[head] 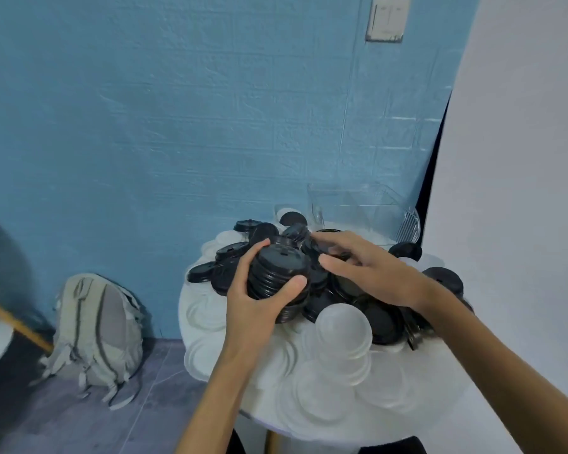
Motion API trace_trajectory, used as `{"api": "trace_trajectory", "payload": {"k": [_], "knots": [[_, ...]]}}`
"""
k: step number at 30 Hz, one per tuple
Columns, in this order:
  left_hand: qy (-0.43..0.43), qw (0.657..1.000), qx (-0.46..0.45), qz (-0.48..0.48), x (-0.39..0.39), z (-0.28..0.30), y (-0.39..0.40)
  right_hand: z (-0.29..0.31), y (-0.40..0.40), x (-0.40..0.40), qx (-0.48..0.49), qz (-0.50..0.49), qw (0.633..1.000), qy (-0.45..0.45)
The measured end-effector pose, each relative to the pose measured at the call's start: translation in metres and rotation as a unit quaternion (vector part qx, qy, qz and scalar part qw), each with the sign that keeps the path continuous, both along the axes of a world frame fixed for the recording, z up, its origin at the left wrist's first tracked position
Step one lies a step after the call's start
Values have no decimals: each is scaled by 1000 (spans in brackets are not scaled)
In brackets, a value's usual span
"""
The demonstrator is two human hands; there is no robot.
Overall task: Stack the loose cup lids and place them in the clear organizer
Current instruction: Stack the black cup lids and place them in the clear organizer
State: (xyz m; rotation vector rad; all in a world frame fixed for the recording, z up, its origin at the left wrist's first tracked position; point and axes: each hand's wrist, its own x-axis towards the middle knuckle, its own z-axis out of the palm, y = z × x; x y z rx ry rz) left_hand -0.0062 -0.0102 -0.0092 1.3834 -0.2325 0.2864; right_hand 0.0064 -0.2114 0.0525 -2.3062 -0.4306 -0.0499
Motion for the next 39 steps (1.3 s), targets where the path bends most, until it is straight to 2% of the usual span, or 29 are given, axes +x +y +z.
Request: {"api": "trace_trajectory", "payload": {"k": [2, 8, 14, 20, 34, 36, 39], "knots": [[13, 1000, -6, -5, -2, -2, -2, -5, -32, -8, -34, -1, 999, -6], [20, 1000, -16, -7, -3, -2, -4, -30, -77, -29, -247, -1, 969, 31], [18, 1000, -12, -7, -4, -3, -5, -46, -79, -35, -312, -8, 950, 0], [18, 1000, -12, -11, -3, -5, -5, -53, -79, -30, -289, -49, 955, -47], [17, 1000, -9, -15, -4, -8, -1, -43, -70, -12, -204, -138, 968, -55], [16, 1000, -8, -17, -4, -8, -1, -41, -69, -13, -168, -135, 974, -64], [10, 1000, 1, -27, -5, -6, -2, -31, -59, -14, -65, -107, 989, -73]]}}
